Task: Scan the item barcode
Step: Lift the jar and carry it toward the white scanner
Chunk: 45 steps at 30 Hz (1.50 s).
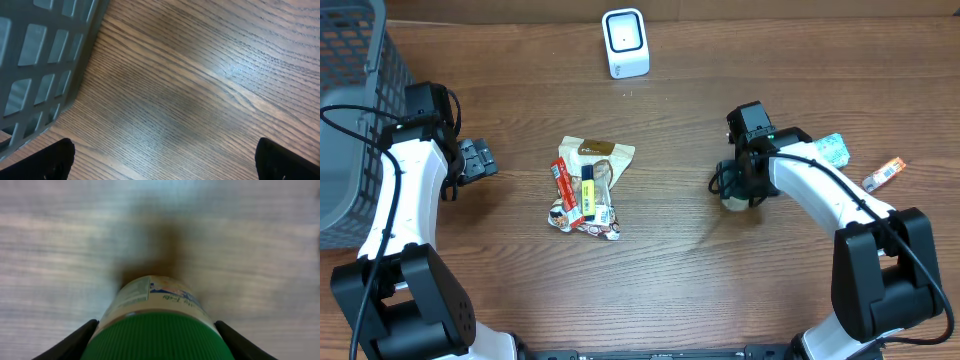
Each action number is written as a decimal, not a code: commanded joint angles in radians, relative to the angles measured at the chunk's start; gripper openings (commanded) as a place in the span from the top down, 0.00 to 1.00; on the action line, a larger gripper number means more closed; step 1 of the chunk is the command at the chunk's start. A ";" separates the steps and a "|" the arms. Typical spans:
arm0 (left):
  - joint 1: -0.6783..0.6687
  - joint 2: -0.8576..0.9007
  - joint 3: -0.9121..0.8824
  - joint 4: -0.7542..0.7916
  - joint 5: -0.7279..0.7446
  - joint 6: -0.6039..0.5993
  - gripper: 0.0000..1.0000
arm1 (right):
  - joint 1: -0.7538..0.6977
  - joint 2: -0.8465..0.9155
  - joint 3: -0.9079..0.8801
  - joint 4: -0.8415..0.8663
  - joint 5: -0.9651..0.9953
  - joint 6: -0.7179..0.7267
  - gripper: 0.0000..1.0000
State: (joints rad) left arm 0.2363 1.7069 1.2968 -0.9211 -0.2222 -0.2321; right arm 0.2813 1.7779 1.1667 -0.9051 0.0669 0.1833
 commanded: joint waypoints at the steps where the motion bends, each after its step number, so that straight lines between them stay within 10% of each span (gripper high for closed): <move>1: -0.001 -0.020 0.015 -0.002 -0.013 0.011 0.00 | -0.002 -0.050 0.152 -0.113 -0.058 0.099 0.58; 11: -0.001 -0.020 0.015 -0.001 -0.013 0.011 0.00 | -0.002 -0.100 0.259 -0.284 -0.680 0.238 0.73; 19: -0.001 -0.020 0.015 -0.002 -0.013 0.011 0.00 | -0.001 -0.100 0.259 -0.404 -0.752 0.706 0.68; 28: -0.001 -0.020 0.015 -0.002 -0.013 0.011 0.00 | -0.001 -0.100 0.259 -0.388 -0.963 0.846 0.82; 38: -0.001 -0.020 0.015 -0.002 -0.013 0.011 0.00 | -0.001 -0.100 0.259 -0.328 -0.954 0.925 0.77; 45: -0.001 -0.020 0.015 -0.002 -0.013 0.011 0.00 | 0.000 -0.100 0.259 -0.169 -0.292 0.909 0.87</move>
State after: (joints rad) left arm 0.2363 1.7069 1.2968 -0.9207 -0.2222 -0.2321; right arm 0.2821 1.6943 1.4078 -1.0916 -0.5919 1.0962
